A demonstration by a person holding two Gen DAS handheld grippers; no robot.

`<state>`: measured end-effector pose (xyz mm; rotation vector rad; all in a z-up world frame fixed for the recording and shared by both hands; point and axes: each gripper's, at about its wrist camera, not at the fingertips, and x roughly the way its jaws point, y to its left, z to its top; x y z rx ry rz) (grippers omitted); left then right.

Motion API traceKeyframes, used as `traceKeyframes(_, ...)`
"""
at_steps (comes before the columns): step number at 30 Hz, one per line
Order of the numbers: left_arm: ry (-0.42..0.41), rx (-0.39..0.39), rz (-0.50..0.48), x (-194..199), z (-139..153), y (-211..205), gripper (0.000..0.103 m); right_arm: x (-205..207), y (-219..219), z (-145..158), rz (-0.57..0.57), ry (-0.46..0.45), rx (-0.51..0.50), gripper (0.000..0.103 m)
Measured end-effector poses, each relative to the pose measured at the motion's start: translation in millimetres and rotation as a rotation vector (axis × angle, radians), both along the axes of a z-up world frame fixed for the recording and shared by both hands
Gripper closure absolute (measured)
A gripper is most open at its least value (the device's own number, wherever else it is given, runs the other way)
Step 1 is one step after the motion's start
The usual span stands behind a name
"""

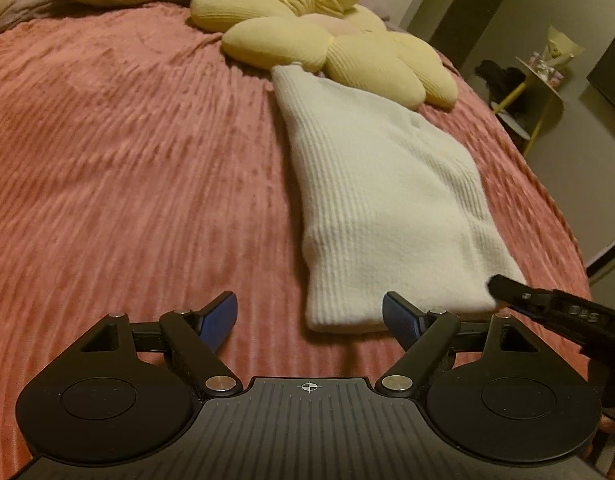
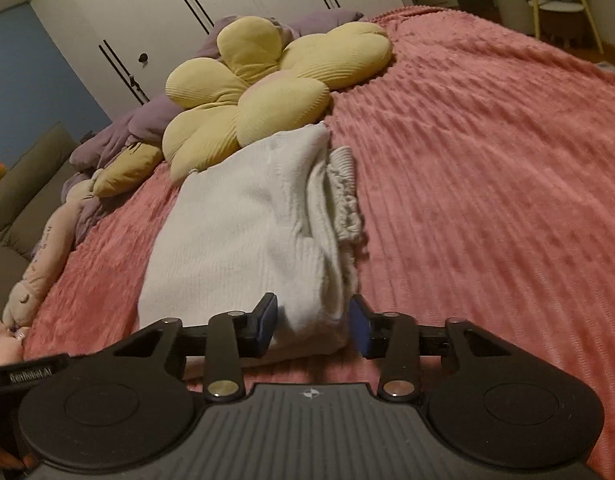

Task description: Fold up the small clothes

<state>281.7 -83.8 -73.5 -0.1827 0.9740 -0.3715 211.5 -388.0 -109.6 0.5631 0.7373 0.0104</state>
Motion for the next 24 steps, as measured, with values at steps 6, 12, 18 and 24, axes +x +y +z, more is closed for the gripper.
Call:
traceKeyframes(6,-0.005,-0.047,-0.034,10.9,5.9,-0.5,0.018,-6.4,-15.0,-8.8,-0.023,-0.037,0.277,0.089)
traceKeyframes(12,0.118,-0.154,-0.073,45.5,-15.8,-3.6,0.018,-2.7,-12.5,-10.6,-0.023,0.035,0.013,0.064)
traceKeyframes(18,0.196,-0.297,-0.098,70.2,-38.1,-9.7,0.018,16.7,-22.0,-6.1,0.046,0.0,0.069,0.037)
traceKeyframes(24,0.217,-0.254,-0.103,85.9,-40.1,-16.9,0.047,41.5,-33.4,-29.7,0.054,0.04,0.22,0.055)
